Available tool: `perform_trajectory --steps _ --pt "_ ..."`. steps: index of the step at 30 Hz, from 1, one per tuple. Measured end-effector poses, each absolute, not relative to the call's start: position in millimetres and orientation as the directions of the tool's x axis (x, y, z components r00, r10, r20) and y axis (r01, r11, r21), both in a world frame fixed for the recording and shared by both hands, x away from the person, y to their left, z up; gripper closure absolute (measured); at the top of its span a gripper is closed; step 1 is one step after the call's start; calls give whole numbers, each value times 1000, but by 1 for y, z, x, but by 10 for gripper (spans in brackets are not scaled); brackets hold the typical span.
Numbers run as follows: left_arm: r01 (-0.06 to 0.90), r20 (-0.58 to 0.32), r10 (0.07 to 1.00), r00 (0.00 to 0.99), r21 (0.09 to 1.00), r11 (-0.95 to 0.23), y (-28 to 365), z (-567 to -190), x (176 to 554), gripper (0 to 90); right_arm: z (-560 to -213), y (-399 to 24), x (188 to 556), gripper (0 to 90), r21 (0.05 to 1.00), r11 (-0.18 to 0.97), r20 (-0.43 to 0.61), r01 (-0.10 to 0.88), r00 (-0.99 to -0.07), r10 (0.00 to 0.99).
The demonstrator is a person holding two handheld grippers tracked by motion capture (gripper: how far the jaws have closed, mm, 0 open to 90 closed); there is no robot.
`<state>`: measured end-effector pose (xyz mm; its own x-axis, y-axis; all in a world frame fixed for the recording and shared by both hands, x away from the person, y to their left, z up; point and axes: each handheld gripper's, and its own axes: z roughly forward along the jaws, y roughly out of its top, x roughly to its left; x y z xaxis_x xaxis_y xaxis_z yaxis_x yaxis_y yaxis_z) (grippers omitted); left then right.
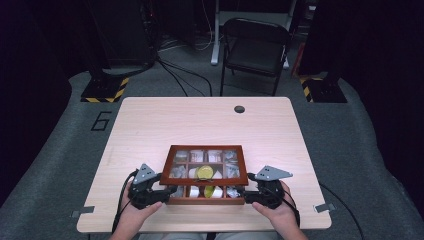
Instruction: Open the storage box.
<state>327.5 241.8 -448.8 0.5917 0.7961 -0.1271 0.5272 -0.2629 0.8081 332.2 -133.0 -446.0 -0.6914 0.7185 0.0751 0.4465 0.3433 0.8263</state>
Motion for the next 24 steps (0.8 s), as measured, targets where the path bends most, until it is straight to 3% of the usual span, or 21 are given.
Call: perform_trajectory --steps 24 --pt "495 -110 843 527 846 -198 233 -402 361 267 -397 -120 358 325 872 270 57 407 -632 773"
